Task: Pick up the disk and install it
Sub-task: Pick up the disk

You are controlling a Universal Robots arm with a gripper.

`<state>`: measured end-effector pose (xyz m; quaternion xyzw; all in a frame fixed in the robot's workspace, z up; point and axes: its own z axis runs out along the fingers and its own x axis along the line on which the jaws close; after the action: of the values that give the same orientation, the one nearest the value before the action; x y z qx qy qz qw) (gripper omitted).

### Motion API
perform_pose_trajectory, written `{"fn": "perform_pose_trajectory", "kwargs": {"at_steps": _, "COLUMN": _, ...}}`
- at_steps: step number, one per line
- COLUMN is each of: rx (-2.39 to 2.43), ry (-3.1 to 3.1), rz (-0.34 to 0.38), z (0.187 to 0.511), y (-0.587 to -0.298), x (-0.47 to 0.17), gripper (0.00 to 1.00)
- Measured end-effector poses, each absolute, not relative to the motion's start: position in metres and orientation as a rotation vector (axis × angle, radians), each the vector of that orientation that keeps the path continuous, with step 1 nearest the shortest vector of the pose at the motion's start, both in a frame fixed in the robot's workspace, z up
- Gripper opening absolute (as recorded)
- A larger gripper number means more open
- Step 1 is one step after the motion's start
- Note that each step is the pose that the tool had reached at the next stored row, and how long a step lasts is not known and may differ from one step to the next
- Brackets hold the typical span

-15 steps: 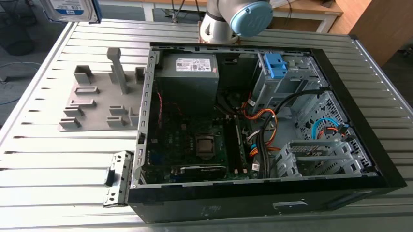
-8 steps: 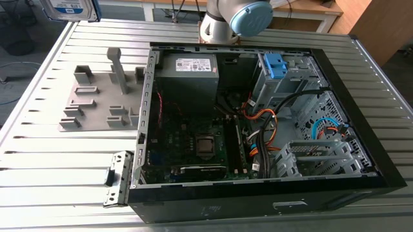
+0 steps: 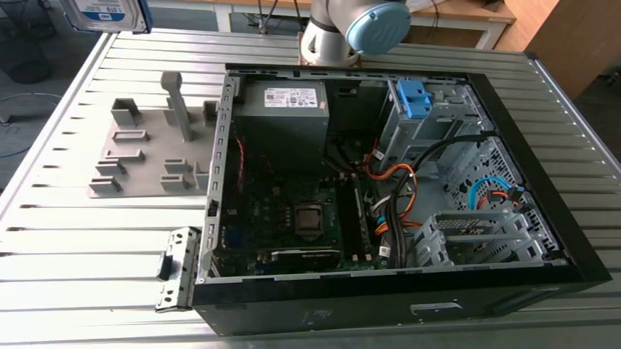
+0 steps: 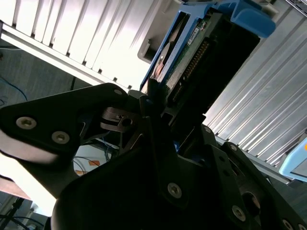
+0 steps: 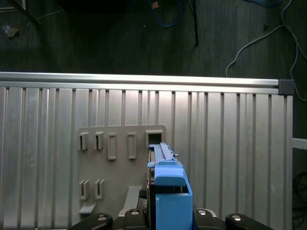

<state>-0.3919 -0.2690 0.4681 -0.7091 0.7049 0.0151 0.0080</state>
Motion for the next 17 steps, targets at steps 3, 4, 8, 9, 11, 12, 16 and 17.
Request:
{"fn": "perform_pose_trajectory", "kwargs": {"at_steps": 3, "rx": -2.216, "ry": 2.203, "rz": 0.047, "z": 0.4681, "y": -0.2696, "x": -0.3913, "gripper": 0.36}}
{"fn": "perform_pose_trajectory", "kwargs": {"at_steps": 4, "rx": -2.216, "ry": 2.203, "rz": 0.047, "z": 0.4681, "y": -0.2698, "x": -0.391, "gripper": 0.36}}
{"fn": "perform_pose_trajectory", "kwargs": {"at_steps": 8, "rx": -2.216, "ry": 2.203, "rz": 0.047, "z": 0.4681, "y": -0.2704, "x": -0.3897, "gripper": 0.36}}
{"fn": "perform_pose_trajectory", "kwargs": {"at_steps": 9, "rx": -2.216, "ry": 2.203, "rz": 0.047, "z": 0.4681, "y": -0.2705, "x": -0.3894, "gripper": 0.36}}
{"fn": "perform_pose_trajectory", "kwargs": {"at_steps": 11, "rx": -2.216, "ry": 2.203, "rz": 0.047, "z": 0.4681, "y": -0.2707, "x": -0.3888, "gripper": 0.36}}
{"fn": "perform_pose_trajectory", "kwargs": {"at_steps": 12, "rx": -2.216, "ry": 2.203, "rz": 0.047, "z": 0.4681, "y": -0.2707, "x": -0.3884, "gripper": 0.36}}
{"fn": "perform_pose_trajectory", "kwargs": {"at_steps": 16, "rx": -2.216, "ry": 2.203, "rz": 0.047, "z": 0.4681, "y": -0.2709, "x": -0.3874, "gripper": 0.36}}
{"fn": "perform_pose_trajectory", "kwargs": {"at_steps": 17, "rx": -2.216, "ry": 2.204, "rz": 0.047, "z": 0.4681, "y": -0.271, "x": -0.3871, "gripper": 0.36}}
